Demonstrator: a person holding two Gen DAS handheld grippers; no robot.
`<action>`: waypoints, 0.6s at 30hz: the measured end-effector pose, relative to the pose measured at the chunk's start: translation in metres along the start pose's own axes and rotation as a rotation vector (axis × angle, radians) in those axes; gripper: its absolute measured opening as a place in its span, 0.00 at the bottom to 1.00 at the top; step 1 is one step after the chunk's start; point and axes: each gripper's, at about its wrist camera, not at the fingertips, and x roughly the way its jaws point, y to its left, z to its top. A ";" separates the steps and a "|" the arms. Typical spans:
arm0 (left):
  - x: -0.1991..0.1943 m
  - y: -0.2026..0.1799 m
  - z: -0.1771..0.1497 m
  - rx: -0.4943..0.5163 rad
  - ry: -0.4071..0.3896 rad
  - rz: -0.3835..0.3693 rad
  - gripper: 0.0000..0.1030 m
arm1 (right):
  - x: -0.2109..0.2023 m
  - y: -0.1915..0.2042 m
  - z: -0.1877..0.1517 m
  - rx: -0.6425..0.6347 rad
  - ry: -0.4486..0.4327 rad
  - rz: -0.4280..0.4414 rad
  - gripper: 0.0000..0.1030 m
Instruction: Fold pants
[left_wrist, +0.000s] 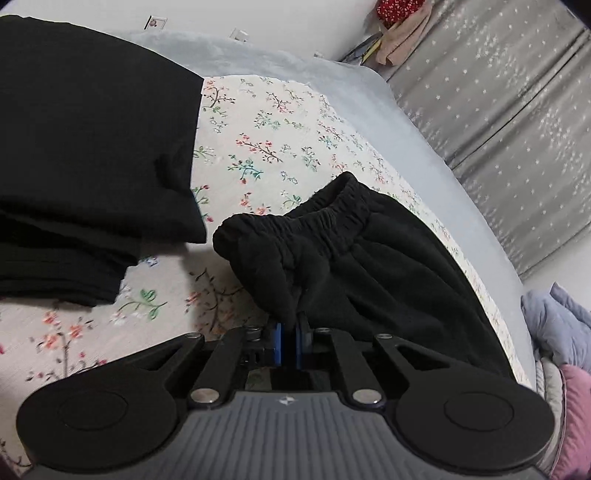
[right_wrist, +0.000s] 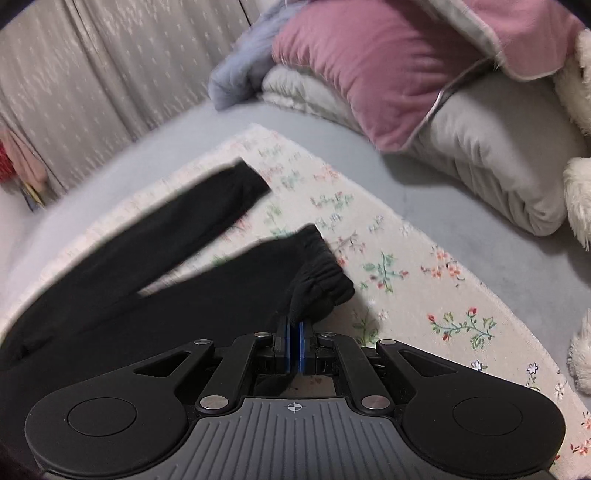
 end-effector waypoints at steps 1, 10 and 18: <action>-0.004 0.001 0.000 0.006 -0.004 0.000 0.02 | -0.014 0.000 0.002 0.008 -0.041 0.043 0.04; 0.009 0.011 -0.008 0.012 0.068 0.101 0.04 | 0.009 -0.017 -0.016 -0.083 0.136 -0.081 0.04; -0.010 0.025 0.005 -0.083 0.036 0.196 0.35 | -0.004 -0.016 -0.004 -0.100 -0.020 -0.298 0.54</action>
